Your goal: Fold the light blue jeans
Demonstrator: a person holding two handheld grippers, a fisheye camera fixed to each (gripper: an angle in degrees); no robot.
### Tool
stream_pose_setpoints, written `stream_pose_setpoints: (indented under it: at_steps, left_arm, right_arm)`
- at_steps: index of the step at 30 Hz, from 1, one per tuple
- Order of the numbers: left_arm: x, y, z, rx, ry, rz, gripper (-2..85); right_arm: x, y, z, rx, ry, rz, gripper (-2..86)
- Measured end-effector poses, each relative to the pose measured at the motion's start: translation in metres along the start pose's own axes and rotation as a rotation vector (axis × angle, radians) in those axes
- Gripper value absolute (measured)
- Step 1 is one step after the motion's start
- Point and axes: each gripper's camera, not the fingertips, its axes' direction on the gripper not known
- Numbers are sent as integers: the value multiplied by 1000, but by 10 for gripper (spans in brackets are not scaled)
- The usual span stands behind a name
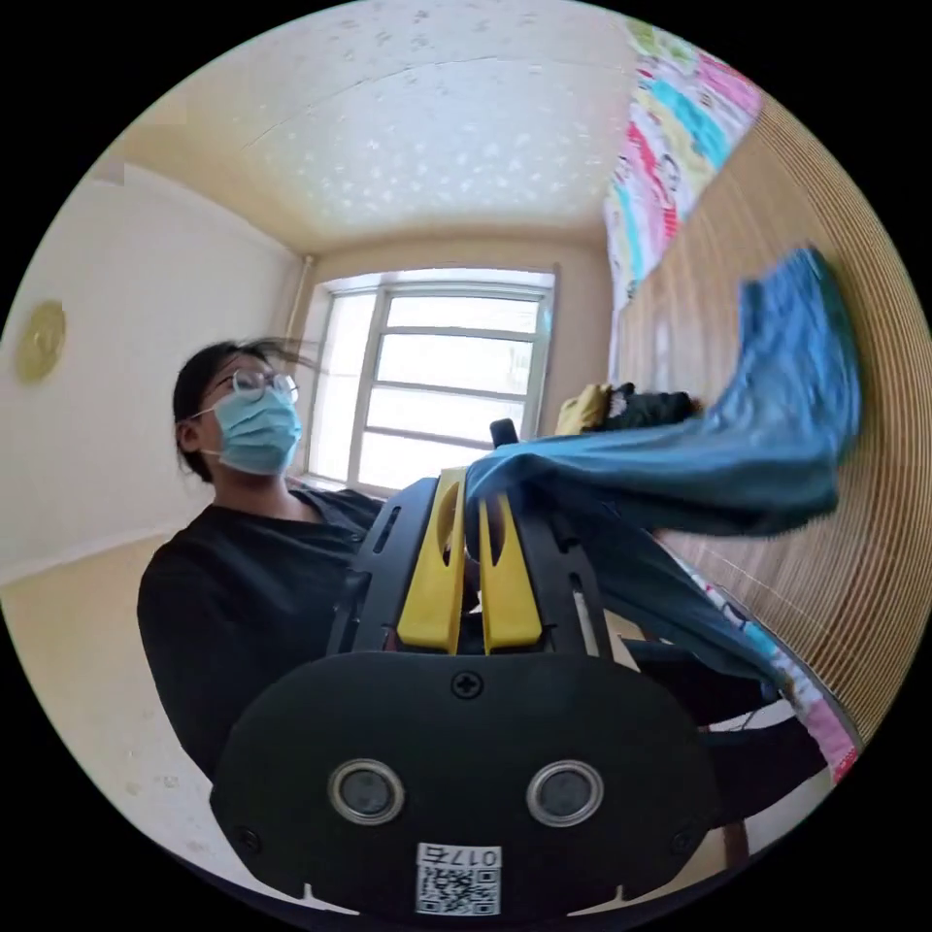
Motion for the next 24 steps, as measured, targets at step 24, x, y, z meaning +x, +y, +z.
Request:
stream_pose_setpoints:
  at_steps: [24]
  left_arm:
    - [-99,-189,4,-32,-383,-55,-5]
  right_arm:
    - [14,-156,20,-106,552,-77,10]
